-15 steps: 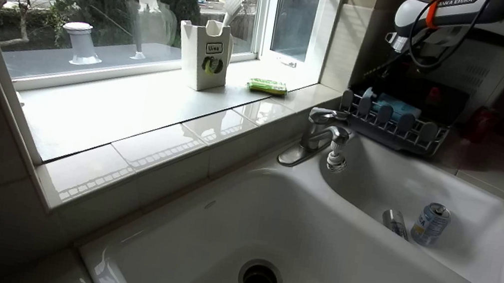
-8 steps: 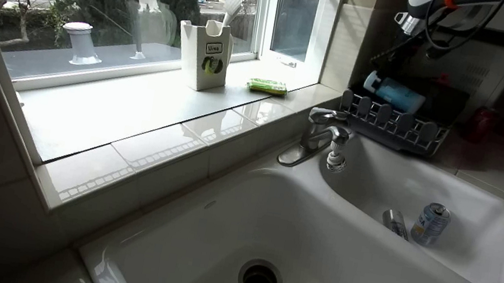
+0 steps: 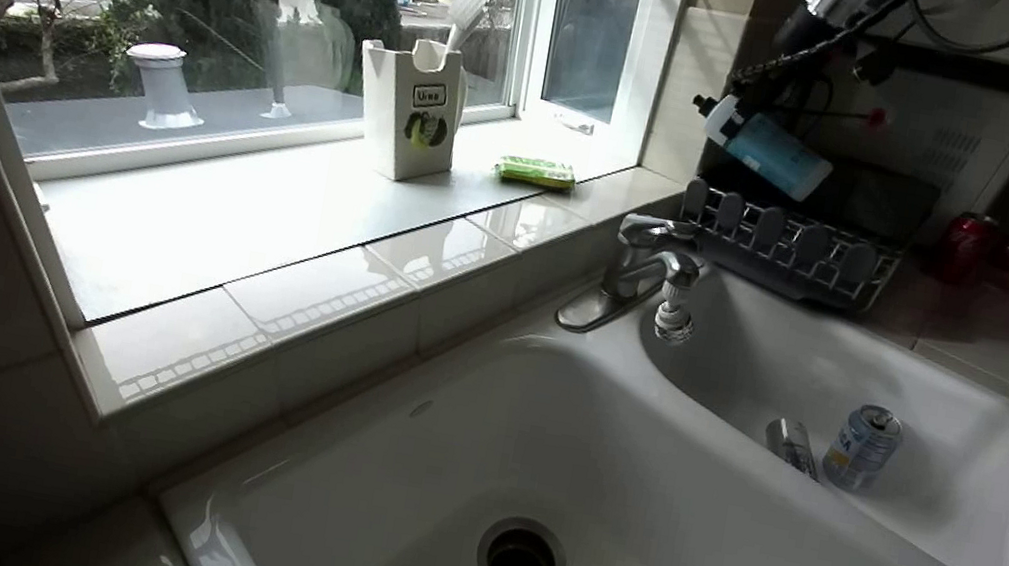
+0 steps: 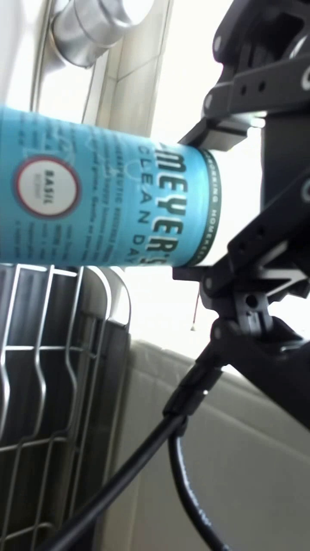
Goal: Pick up the bottle of dish soap from the tray on the left and place it on the rack above the window seal
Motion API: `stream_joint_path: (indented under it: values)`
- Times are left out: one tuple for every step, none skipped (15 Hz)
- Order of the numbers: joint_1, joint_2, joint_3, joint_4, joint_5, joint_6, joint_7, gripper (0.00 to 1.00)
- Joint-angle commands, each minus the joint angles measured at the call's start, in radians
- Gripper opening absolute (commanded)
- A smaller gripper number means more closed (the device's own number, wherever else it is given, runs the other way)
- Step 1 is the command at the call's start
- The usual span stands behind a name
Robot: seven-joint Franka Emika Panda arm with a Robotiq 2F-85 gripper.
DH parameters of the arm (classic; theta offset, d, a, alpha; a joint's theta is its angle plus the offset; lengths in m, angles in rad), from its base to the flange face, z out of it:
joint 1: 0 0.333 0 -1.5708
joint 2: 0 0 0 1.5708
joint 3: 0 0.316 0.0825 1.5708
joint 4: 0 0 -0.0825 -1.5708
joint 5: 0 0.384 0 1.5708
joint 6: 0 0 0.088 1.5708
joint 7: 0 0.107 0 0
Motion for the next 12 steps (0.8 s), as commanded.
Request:
stream_joint_path:
  values:
    - [0.038,-0.173,-0.016,-0.224,0.145,0.097,-0.167,0.37]
    - [0.051,-0.201,-0.022,-0.257,0.190,0.114,-0.219,0.37]
    - [0.063,-0.227,-0.028,-0.288,0.246,0.121,-0.283,0.37]
    - [0.075,-0.251,-0.036,-0.311,0.307,0.124,-0.355,0.37]
    - [0.089,-0.269,-0.047,-0.330,0.365,0.123,-0.418,0.37]
    - [0.104,-0.282,-0.060,-0.342,0.418,0.102,-0.471,0.37]
    - [0.120,-0.295,-0.073,-0.354,0.461,0.080,-0.518,0.37]
    - [0.136,-0.309,-0.084,-0.369,0.500,0.079,-0.565,0.37]
    - [0.152,-0.320,-0.094,-0.380,0.540,0.072,-0.613,0.37]
    - [0.167,-0.323,-0.103,-0.382,0.581,0.070,-0.653,0.37]
    - [0.180,-0.315,-0.111,-0.373,0.616,0.060,-0.678,0.37]
    - [0.189,-0.305,-0.118,-0.363,0.632,0.045,-0.693,0.37]
